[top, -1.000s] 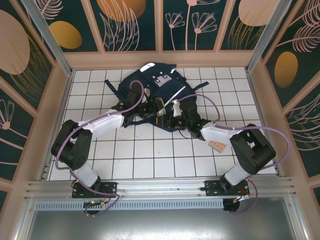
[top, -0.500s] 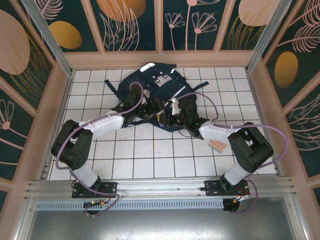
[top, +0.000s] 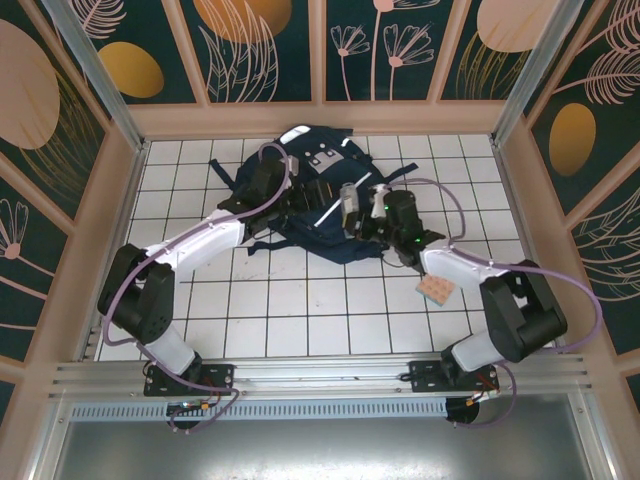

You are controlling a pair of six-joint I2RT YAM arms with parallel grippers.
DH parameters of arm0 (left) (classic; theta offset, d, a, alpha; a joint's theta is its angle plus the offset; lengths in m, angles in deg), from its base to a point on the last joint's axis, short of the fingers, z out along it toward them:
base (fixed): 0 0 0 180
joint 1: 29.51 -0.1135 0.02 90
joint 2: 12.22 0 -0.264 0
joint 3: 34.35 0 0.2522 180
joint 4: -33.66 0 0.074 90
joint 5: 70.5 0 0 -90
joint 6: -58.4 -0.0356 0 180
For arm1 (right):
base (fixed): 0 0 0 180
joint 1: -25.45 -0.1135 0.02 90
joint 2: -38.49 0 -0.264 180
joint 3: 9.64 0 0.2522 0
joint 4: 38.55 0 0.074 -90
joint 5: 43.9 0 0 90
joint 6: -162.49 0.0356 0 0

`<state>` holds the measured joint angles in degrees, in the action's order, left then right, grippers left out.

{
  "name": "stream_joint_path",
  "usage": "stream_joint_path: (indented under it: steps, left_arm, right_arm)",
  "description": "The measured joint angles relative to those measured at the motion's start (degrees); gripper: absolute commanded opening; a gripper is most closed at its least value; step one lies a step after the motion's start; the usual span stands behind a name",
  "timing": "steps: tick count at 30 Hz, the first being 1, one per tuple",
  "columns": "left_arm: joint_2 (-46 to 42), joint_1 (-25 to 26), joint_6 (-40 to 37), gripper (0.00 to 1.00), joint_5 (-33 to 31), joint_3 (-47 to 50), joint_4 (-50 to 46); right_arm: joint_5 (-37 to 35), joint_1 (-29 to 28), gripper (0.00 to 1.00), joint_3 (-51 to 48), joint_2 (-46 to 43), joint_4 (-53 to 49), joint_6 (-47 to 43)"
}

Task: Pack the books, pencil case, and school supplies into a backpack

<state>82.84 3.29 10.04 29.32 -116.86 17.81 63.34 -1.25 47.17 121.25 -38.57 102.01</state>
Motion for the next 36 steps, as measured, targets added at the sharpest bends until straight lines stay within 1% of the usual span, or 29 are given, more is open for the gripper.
stream_joint_path:
  steps: [2,5,9,12,16,22,27,32,33,36]
  left_arm:
    - [1.2,0.3,-3.0,0.80,-1.5,-2.5,-1.8]
    - [5.3,1.8,-8.4,0.79,-4.9,-8.0,-5.1]
    - [12.2,5.7,-16.3,0.77,-9.6,-15.5,-10.3]
    - [15.7,7.9,-20.8,0.76,-11.1,-18.6,-13.2]
    - [19.2,9.5,-26.0,0.74,-12.1,-22.0,-16.7]
    - [24.2,10.9,-31.1,0.72,-13.9,-28.2,-20.3]
    - [27.7,11.4,-32.3,0.74,-15.5,-31.5,-23.1]
    - [28.7,11.4,-32.6,0.74,-15.3,-31.6,-23.8]
    - [28.7,11.4,-32.6,0.70,-15.3,-31.6,-23.8]
    - [28.9,11.4,-33.0,0.48,-15.9,-31.6,-23.9]
  right_arm:
    - [-0.8,3.1,0.13,-0.3,-1.8,-1.8,1.1]
    - [-1.4,7.8,0.13,-0.8,-4.2,-4.7,2.9]
    - [-1.1,13.0,0.13,-1.9,-6.2,-6.2,4.7]
    - [-0.7,15.8,0.13,-2.7,-6.9,-6.9,5.6]
    - [-0.4,17.4,0.13,-3.2,-7.8,-7.8,5.9]
    - [0.4,17.8,0.13,-3.7,-9.0,-8.1,6.1]
    - [0.9,18.1,0.12,-4.3,-9.5,-8.2,6.5]
    - [1.2,18.1,0.12,-4.6,-9.5,-8.2,6.9]
    - [1.3,18.1,0.12,-4.6,-9.5,-8.2,6.9]
    - [1.4,18.1,0.12,-4.6,-9.5,-8.2,7.0]
